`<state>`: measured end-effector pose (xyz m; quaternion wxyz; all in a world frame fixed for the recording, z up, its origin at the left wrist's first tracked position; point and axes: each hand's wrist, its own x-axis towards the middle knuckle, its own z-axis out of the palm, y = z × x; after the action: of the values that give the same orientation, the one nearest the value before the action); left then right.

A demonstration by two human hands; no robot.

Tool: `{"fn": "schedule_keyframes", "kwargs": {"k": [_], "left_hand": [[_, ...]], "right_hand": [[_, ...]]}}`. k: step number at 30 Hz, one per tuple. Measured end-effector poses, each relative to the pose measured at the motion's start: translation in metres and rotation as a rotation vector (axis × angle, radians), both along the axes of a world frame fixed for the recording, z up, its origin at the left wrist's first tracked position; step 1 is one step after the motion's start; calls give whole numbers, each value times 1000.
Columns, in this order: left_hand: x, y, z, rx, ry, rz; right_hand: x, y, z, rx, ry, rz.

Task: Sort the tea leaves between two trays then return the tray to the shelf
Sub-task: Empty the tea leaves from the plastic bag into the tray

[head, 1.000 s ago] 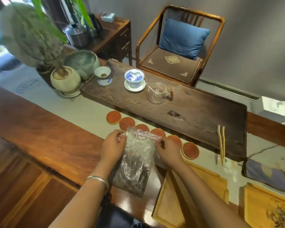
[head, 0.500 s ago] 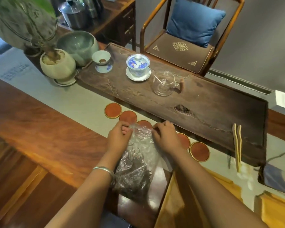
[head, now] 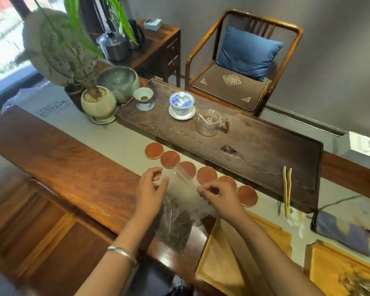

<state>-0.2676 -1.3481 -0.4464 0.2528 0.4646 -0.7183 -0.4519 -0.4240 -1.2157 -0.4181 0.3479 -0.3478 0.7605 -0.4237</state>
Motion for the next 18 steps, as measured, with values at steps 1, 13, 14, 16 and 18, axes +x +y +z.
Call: {"fn": "schedule_keyframes", "kwargs": {"k": [1, 13, 14, 16, 18], "left_hand": [[8, 10, 8, -16, -13, -9], [44, 96, 43, 217, -1, -197], [45, 96, 44, 221, 10, -199], [46, 96, 47, 237, 53, -221], [46, 97, 50, 247, 89, -240]], "right_hand": [[8, 6, 7, -11, -25, -24], [79, 40, 40, -68, -162, -42], [82, 41, 41, -65, -177, -40], [87, 43, 42, -55, -209, -37], [90, 44, 44, -73, -283, -45]]}}
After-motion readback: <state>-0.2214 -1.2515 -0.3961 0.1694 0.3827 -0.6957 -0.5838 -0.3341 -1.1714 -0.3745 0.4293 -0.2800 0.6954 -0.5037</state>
